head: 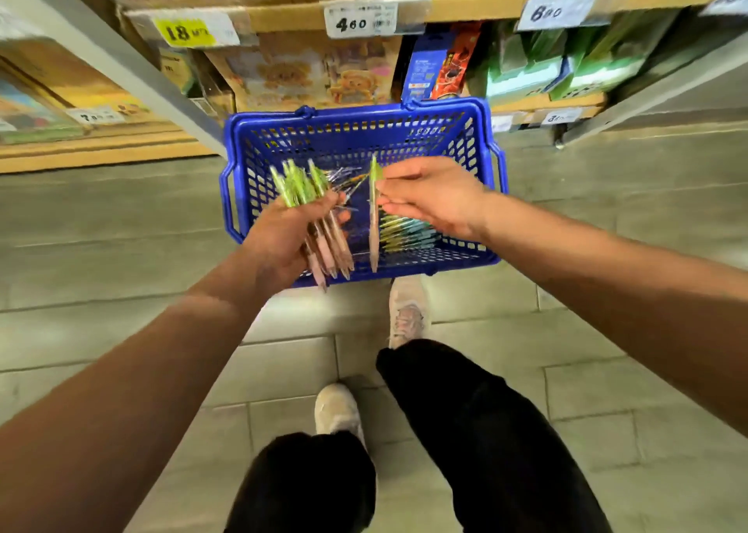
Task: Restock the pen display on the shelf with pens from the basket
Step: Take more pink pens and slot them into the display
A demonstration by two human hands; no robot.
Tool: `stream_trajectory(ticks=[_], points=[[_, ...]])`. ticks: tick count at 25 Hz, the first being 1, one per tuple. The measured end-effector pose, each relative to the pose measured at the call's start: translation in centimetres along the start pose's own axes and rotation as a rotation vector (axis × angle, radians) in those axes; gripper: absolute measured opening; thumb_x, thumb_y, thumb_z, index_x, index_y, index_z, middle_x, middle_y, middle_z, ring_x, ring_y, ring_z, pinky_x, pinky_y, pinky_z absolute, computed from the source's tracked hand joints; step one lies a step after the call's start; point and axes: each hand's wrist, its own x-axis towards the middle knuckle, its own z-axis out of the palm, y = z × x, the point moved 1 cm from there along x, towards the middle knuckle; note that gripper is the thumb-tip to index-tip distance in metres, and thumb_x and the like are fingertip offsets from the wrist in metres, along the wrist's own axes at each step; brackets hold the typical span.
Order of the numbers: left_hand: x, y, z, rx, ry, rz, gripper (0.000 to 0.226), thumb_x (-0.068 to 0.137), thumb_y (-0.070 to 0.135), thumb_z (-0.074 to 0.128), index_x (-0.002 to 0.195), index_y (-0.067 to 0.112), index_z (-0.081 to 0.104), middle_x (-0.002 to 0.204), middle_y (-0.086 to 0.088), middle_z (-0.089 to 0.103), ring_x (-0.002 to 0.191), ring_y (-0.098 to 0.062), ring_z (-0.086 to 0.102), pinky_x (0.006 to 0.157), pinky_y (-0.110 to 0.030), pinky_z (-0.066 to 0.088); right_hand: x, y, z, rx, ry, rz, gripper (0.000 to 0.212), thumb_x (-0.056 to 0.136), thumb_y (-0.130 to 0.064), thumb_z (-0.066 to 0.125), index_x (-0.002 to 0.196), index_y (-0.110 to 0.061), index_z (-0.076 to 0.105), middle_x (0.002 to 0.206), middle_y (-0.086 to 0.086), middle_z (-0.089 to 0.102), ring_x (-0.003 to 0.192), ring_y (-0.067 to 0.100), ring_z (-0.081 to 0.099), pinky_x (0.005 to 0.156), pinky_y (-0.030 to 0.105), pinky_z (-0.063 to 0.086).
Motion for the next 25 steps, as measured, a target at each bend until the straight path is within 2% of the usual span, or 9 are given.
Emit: stream_trajectory(ticks=[3, 8, 11, 14, 18, 22, 25], points=[[-7.8, 3.3, 1.5, -0.019, -0.014, -0.031, 0.008, 0.098, 0.017, 0.064, 0.103, 0.013, 0.07, 0.091, -0.002, 0.08, 0.081, -0.016, 0.077, 0.062, -0.034, 0.062, -7.6, -4.7, 1.9, -0.019, 0.021, -0.03, 0.009, 0.092, -0.005, 0.07, 0.095, -0.014, 0.068, 0.078, 0.001, 0.078, 0.075, 0.009, 0.075, 0.07, 0.018, 0.058], [-23.0, 9.0, 4.3, 0.065, -0.114, 0.001, 0.026, 0.099, 0.023, 0.065, 0.119, 0.007, 0.065, 0.093, -0.008, 0.072, 0.077, -0.019, 0.075, 0.068, -0.038, 0.062, -21.5, -10.3, 6.5, -0.035, 0.126, -0.102, 0.009, 0.094, -0.007, 0.068, 0.096, -0.016, 0.069, 0.077, -0.001, 0.074, 0.072, 0.008, 0.07, 0.07, 0.019, 0.056], [-32.4, 12.5, 5.7, 0.128, -0.142, 0.08, 0.025, 0.1, 0.018, 0.063, 0.12, 0.004, 0.062, 0.09, -0.011, 0.068, 0.071, -0.019, 0.073, 0.063, -0.036, 0.061, -30.0, -13.0, 10.0, -0.083, 0.184, -0.162, 0.01, 0.094, -0.008, 0.067, 0.095, -0.017, 0.07, 0.073, 0.0, 0.071, 0.069, 0.013, 0.065, 0.072, 0.025, 0.057], [-39.7, 15.1, 6.2, 0.145, -0.118, 0.149, 0.013, 0.101, 0.016, 0.061, 0.111, 0.009, 0.061, 0.087, -0.009, 0.068, 0.07, -0.018, 0.072, 0.061, -0.037, 0.062, -37.1, -16.2, 12.0, -0.16, 0.243, -0.245, 0.008, 0.092, -0.01, 0.068, 0.095, -0.017, 0.071, 0.07, 0.001, 0.071, 0.069, 0.016, 0.064, 0.08, 0.034, 0.058], [-45.9, 17.2, 6.2, 0.156, -0.119, 0.167, 0.015, 0.101, 0.015, 0.062, 0.112, 0.005, 0.061, 0.088, -0.01, 0.071, 0.078, -0.023, 0.073, 0.075, -0.048, 0.064, -43.3, -19.6, 12.5, -0.197, 0.265, -0.302, 0.014, 0.092, -0.015, 0.069, 0.105, -0.01, 0.073, 0.072, -0.002, 0.074, 0.069, 0.012, 0.067, 0.08, 0.031, 0.061], [-49.6, 20.1, 8.0, 0.173, -0.127, 0.165, 0.016, 0.099, 0.011, 0.063, 0.113, 0.006, 0.061, 0.101, -0.016, 0.074, 0.083, -0.025, 0.075, 0.069, -0.043, 0.064, -47.6, -23.1, 12.4, -0.122, 0.225, -0.343, 0.012, 0.094, -0.011, 0.069, 0.106, -0.008, 0.071, 0.076, 0.0, 0.075, 0.072, 0.012, 0.069, 0.075, 0.025, 0.06], [-50.9, 21.7, 9.8, 0.19, -0.124, 0.205, 0.02, 0.099, 0.012, 0.062, 0.118, 0.006, 0.061, 0.102, -0.013, 0.075, 0.087, -0.024, 0.074, 0.086, -0.052, 0.061, -49.2, -24.9, 12.2, -0.045, 0.196, -0.364, 0.016, 0.096, -0.008, 0.066, 0.111, -0.002, 0.069, 0.079, 0.002, 0.072, 0.072, 0.011, 0.068, 0.072, 0.023, 0.059]])
